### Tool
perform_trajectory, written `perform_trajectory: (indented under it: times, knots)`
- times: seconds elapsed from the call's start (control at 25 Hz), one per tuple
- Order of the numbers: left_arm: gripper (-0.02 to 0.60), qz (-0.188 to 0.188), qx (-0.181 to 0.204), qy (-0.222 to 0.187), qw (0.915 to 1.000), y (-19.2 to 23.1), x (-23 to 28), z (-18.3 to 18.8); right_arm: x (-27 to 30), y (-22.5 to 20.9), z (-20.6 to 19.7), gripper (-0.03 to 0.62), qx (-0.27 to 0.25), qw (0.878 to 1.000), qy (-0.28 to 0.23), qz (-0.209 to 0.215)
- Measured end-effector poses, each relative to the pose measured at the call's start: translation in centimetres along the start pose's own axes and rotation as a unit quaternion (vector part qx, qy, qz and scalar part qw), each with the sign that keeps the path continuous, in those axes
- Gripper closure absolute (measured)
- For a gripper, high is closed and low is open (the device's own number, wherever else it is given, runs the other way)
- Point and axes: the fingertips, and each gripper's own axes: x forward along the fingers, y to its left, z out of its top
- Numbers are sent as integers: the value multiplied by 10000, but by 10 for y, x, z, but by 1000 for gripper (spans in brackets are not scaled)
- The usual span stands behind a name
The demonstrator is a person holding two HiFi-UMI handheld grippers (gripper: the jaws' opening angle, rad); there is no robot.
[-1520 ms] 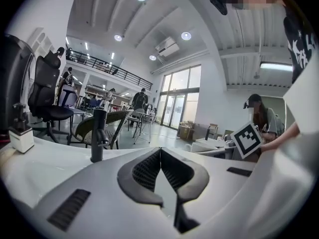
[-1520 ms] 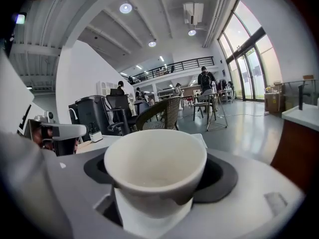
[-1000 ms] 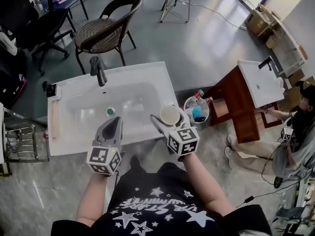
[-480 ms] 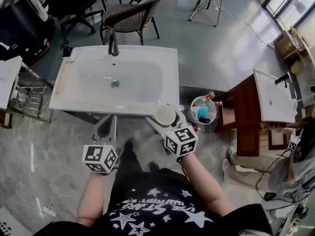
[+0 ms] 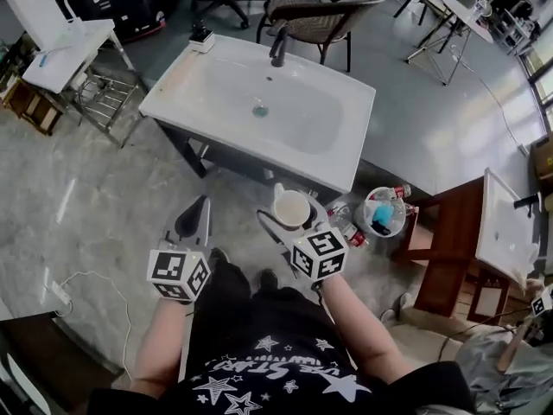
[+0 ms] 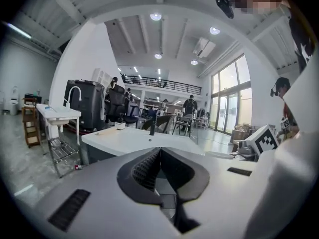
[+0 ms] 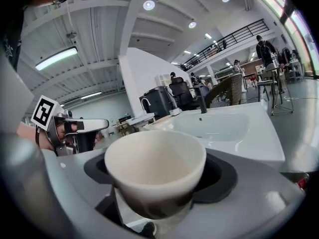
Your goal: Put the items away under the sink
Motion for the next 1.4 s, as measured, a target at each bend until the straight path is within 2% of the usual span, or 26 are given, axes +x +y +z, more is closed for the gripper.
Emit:
perform_trajectory:
  times: [0.16, 0.36, 0.64, 0.84, 1.12, 1.24, 1.4]
  knots:
    - [572, 377, -104, -86, 9992, 32, -32, -3, 24, 44, -8, 180, -143, 9989, 132, 417]
    - [572, 499, -255, -107, 9984, 73, -63, -13, 53, 94, -11, 180, -187, 9981, 151, 575]
    - [572, 532, -288, -99, 9981, 137, -112, -36, 82, 157, -34, 180, -93, 9990, 60, 443]
    - [572, 516, -377, -91, 9979, 183, -136, -59, 101, 183, -62, 180, -2, 9998, 60, 175]
    - [572, 635, -445, -212, 9968, 220, -130, -90, 139, 169, -92, 180, -131, 9998, 152, -19]
    - [572, 625, -470, -347, 9963, 236, -106, -107, 173, 149, -103, 180, -223, 9997, 28, 18]
    - [572, 788, -492, -499, 9944, 270, -64, -138, 231, 114, -122, 180, -262, 9995, -161, 87]
